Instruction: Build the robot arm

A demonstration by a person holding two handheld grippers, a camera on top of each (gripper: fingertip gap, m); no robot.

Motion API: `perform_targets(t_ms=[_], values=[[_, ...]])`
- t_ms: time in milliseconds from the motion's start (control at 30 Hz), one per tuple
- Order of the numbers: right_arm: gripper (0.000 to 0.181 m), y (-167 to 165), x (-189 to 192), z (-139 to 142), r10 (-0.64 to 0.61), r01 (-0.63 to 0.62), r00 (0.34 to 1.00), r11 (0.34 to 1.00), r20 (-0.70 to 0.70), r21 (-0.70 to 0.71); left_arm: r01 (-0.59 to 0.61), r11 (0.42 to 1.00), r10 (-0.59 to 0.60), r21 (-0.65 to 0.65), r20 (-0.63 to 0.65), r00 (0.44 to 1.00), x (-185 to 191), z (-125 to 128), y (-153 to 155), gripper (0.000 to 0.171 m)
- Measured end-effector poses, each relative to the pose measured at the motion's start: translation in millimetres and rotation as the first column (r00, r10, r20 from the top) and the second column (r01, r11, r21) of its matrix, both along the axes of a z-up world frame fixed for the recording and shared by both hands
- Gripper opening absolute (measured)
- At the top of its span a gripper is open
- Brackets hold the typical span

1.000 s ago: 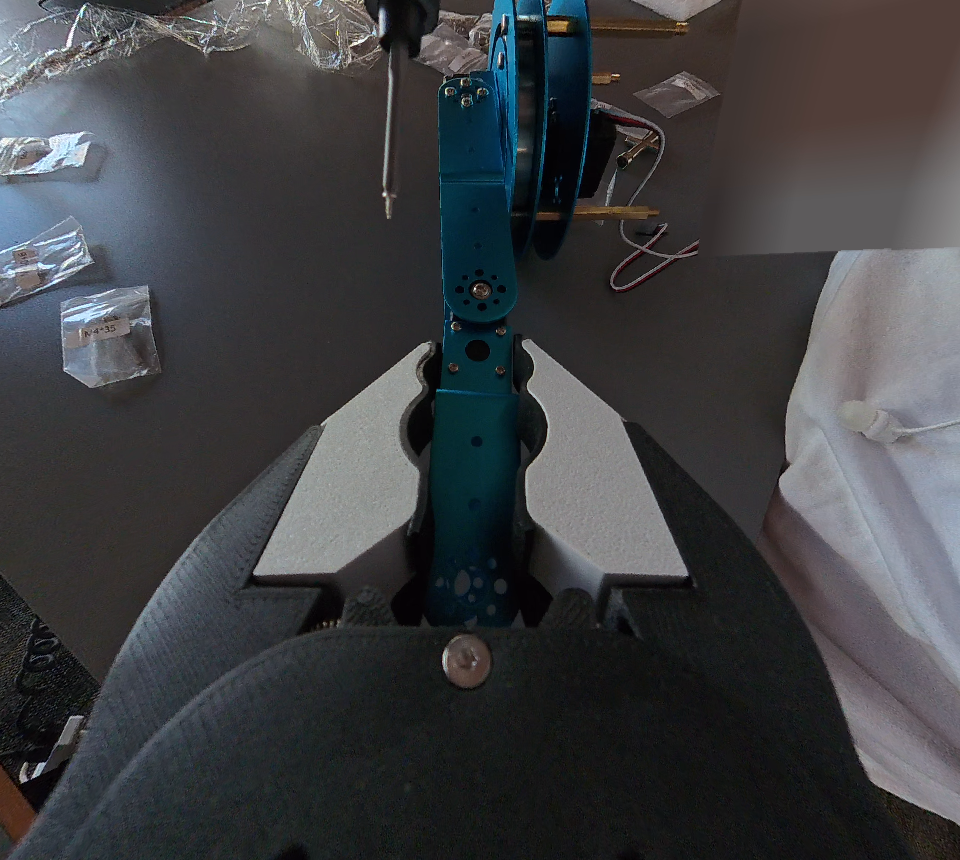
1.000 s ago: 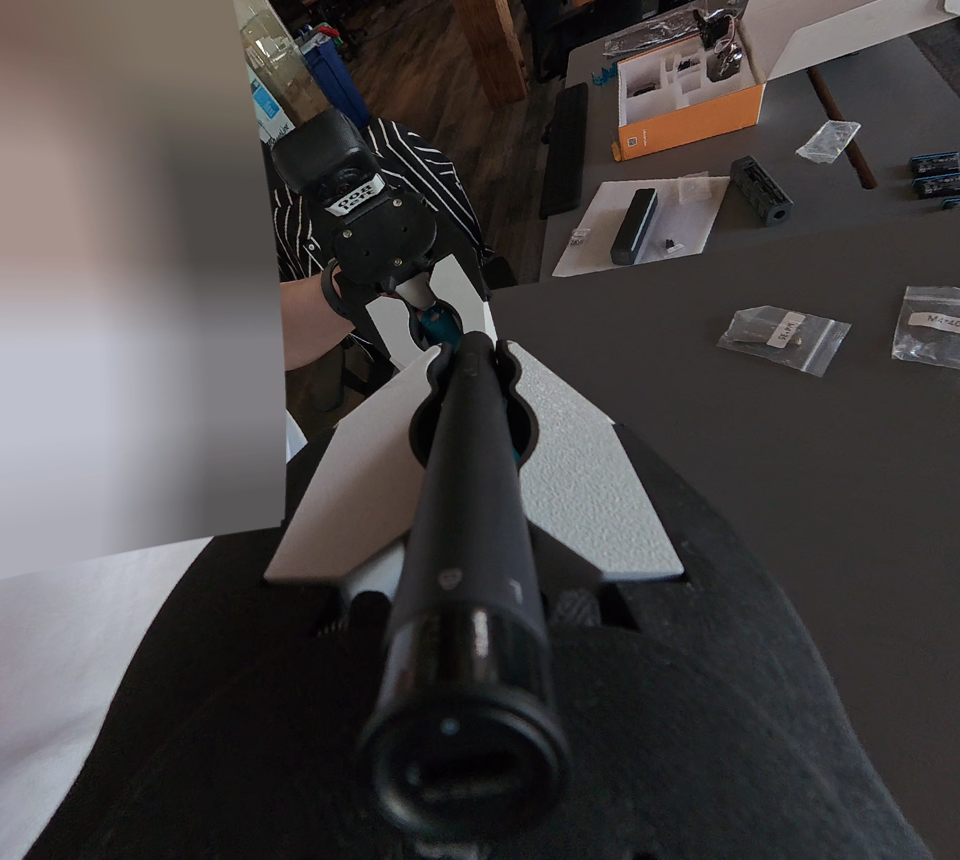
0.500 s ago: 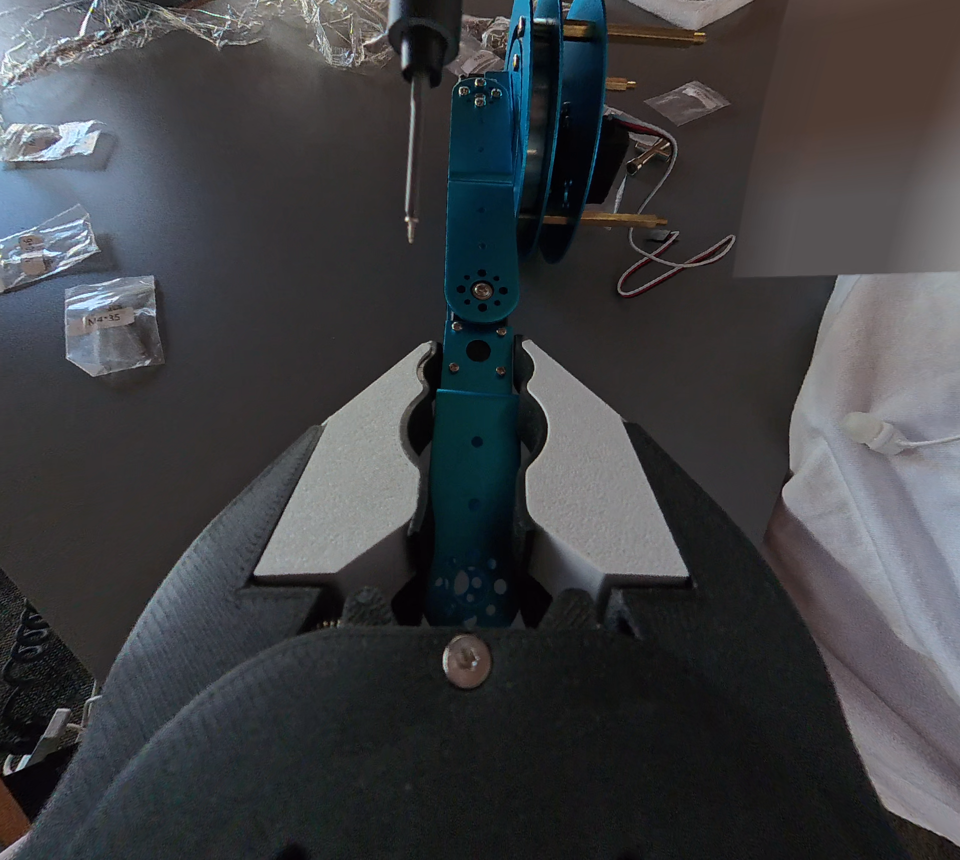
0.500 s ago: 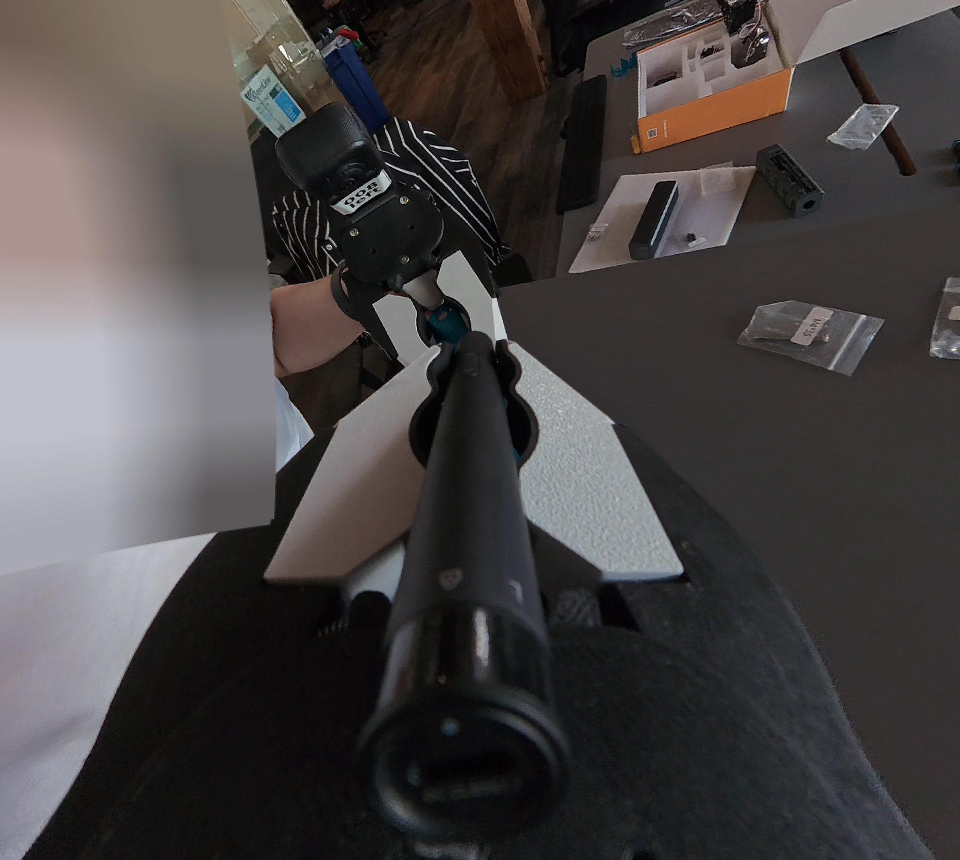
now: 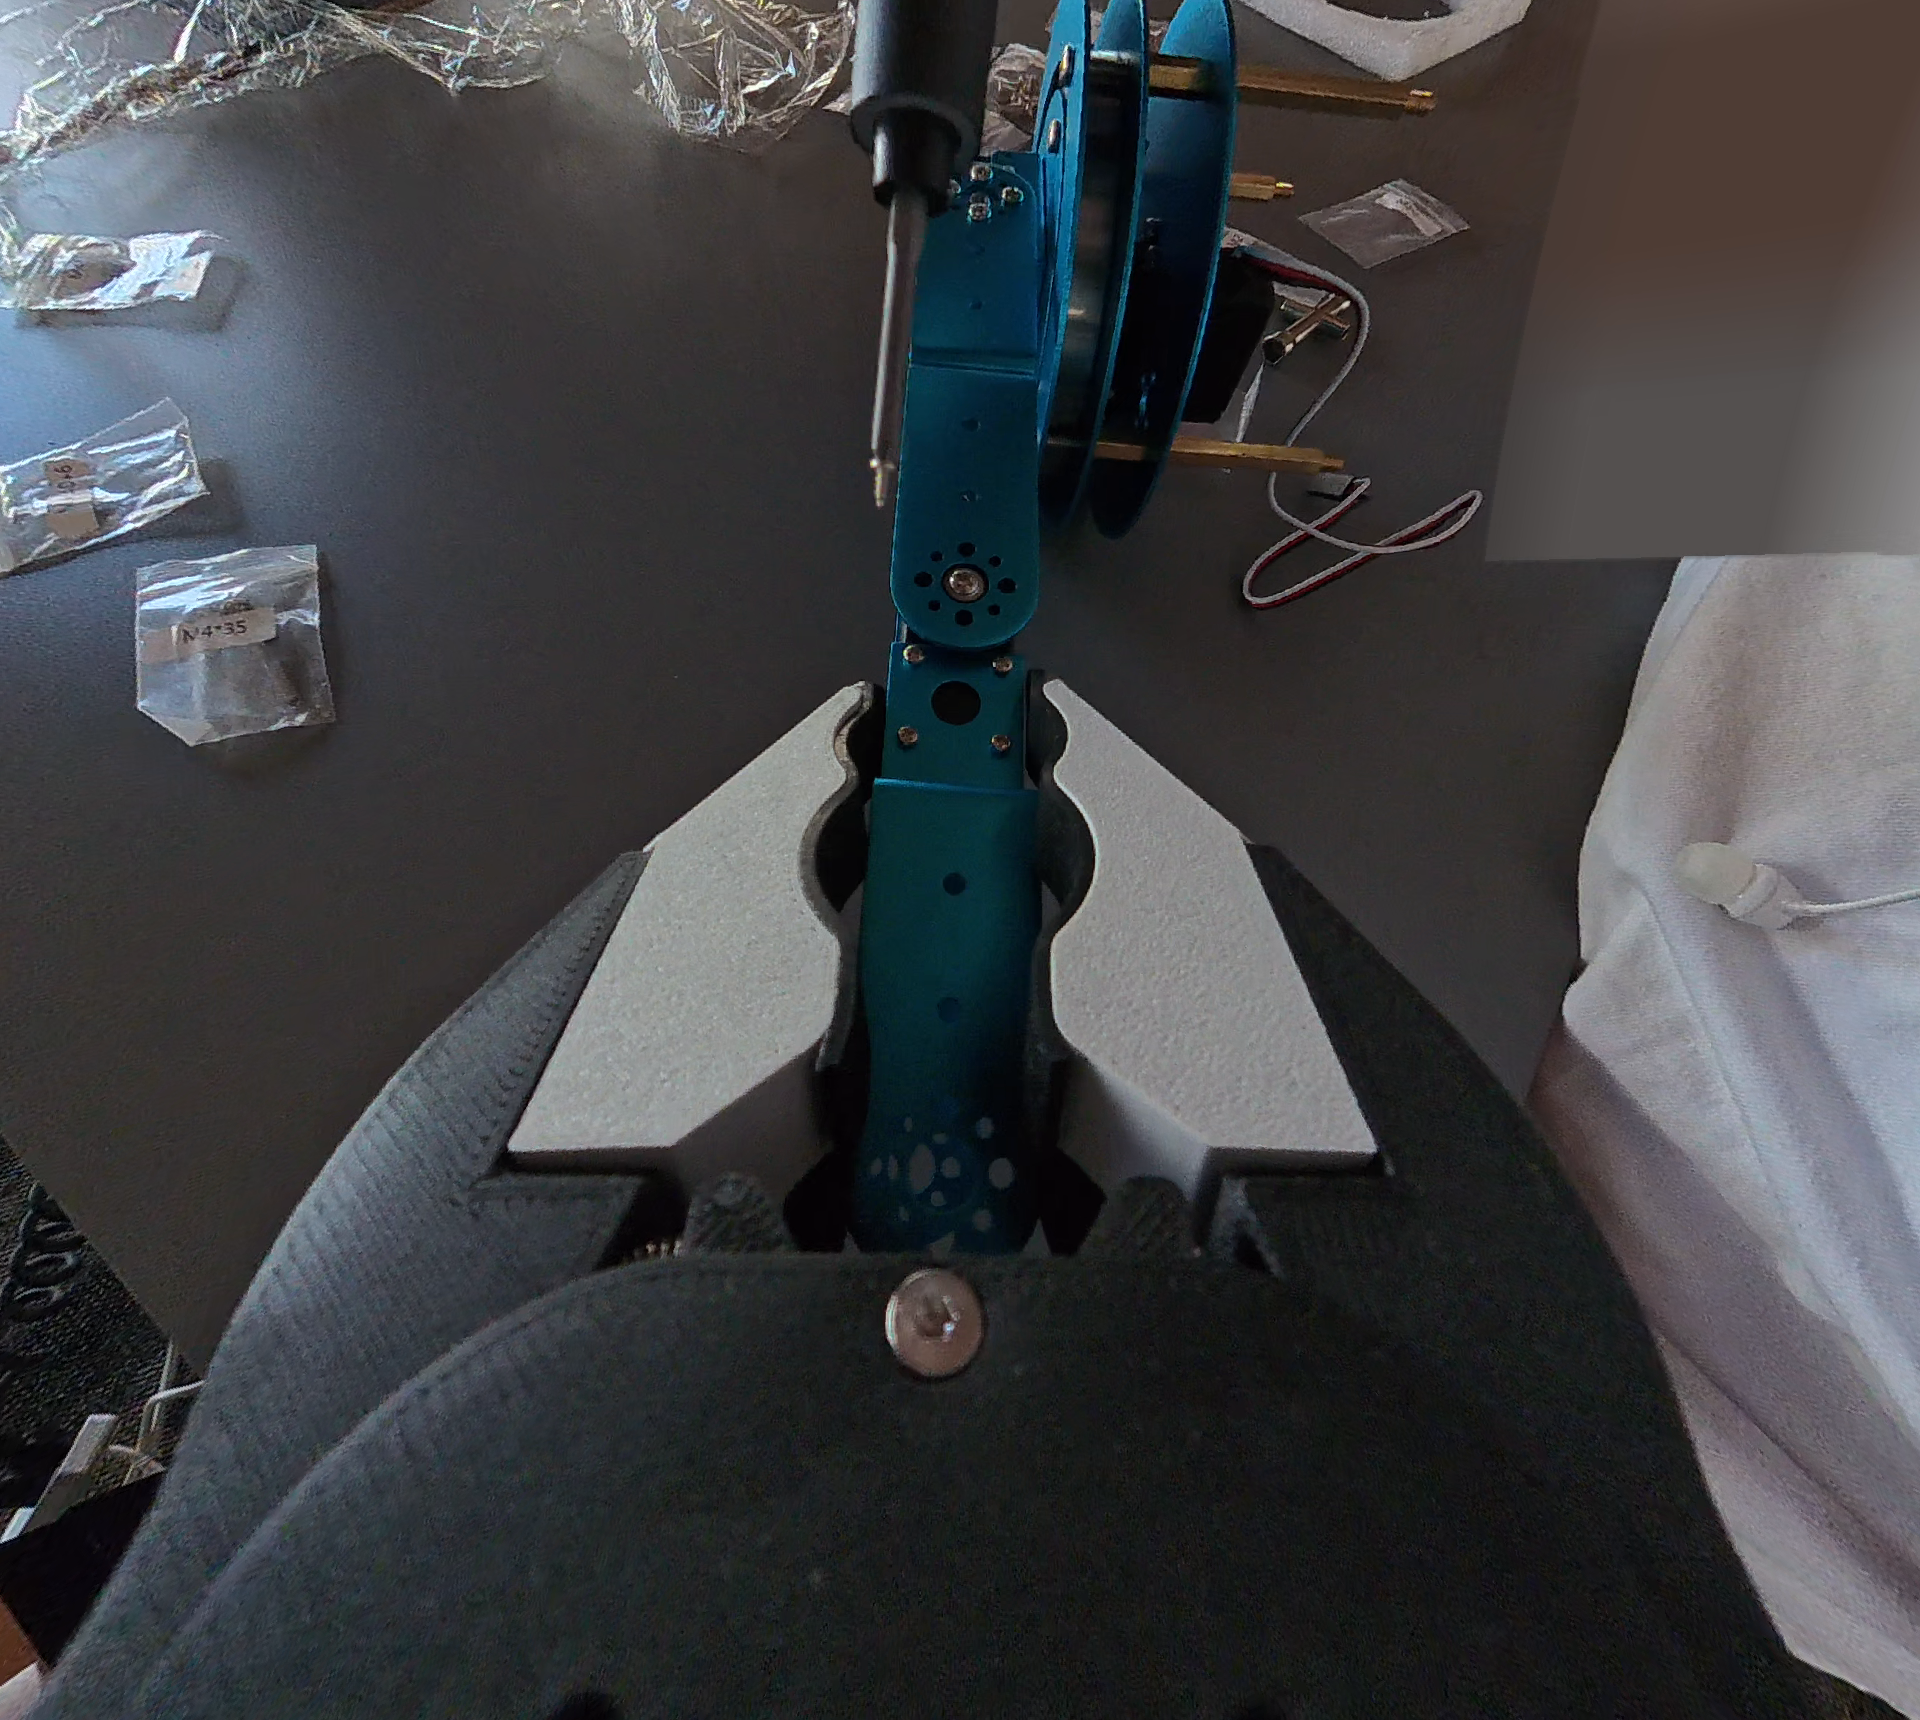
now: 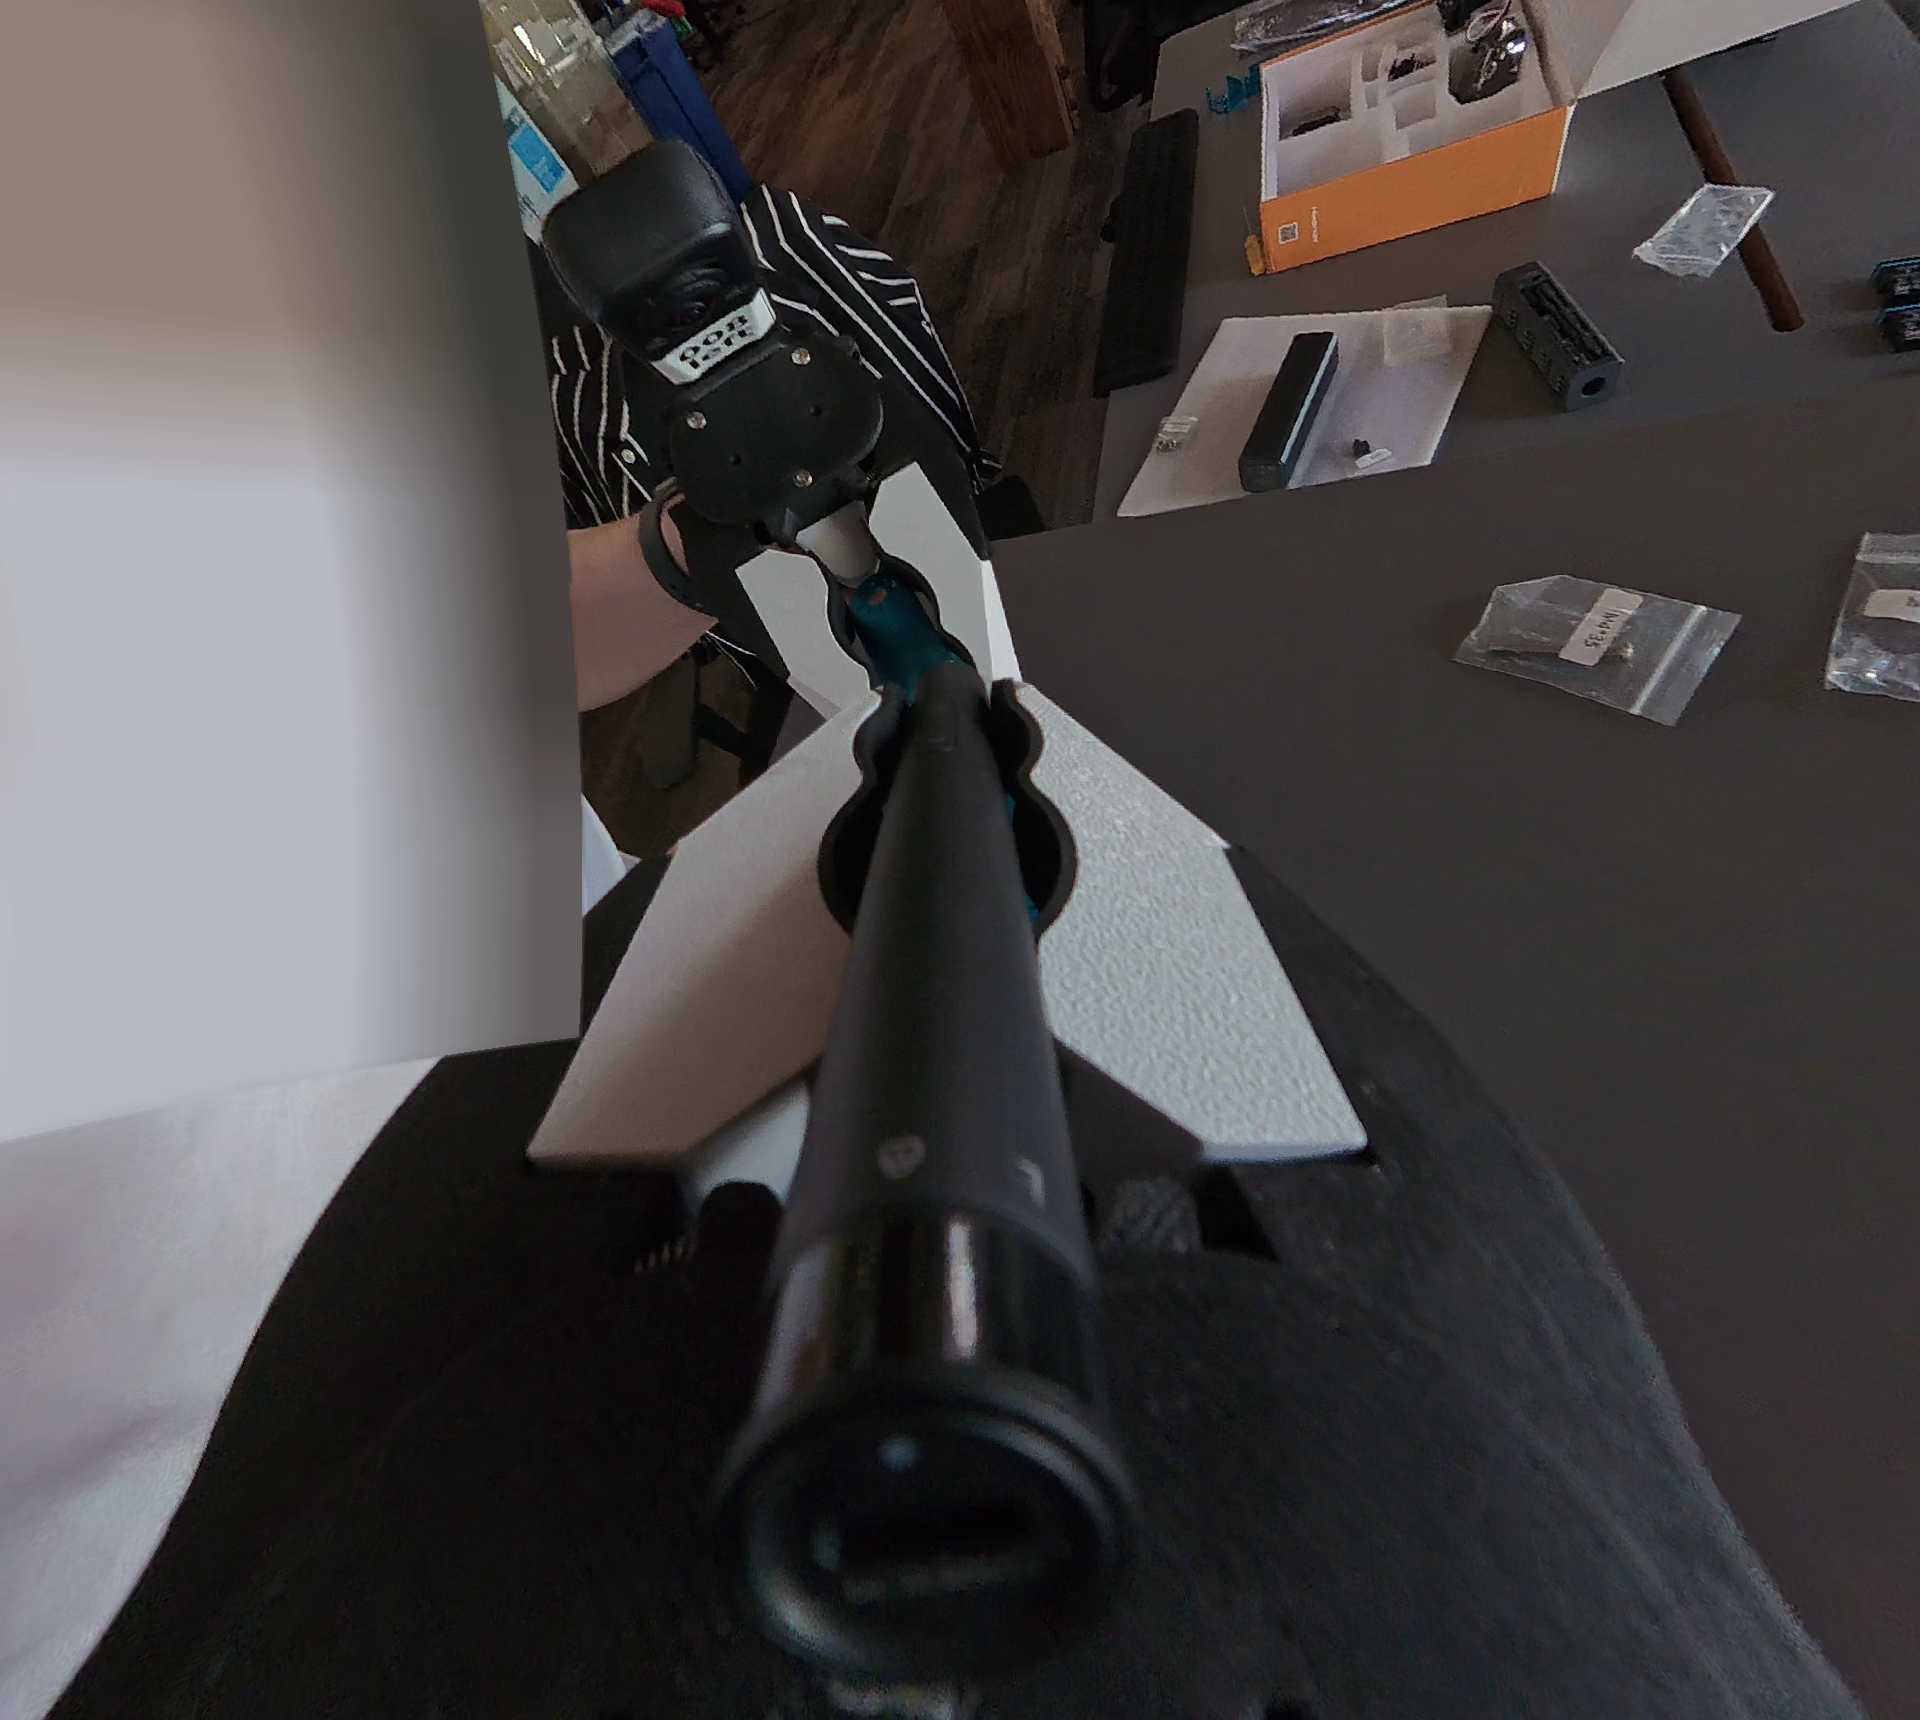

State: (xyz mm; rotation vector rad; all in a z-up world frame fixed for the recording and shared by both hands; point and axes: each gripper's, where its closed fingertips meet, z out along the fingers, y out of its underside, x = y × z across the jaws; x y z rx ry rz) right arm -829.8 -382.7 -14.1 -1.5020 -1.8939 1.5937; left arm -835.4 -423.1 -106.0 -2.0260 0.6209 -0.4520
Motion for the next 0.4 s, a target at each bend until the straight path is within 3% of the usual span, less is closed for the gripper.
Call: perform_targets(t_ms=[133,400], values=[[0.018,7,4,-2,0.015,-0.020,0.999,0.992,0.040,0.123,0.002,1.000,-0.002,0.000,0.004,1.000,0,0,0,0.026],[0.018,-3,10,-5,0.143,-0.185,0.977,0.937,0.160,0.295,-0.006,1.000,0.006,0.001,0.015,1.000,-1,0,1,0.026]])
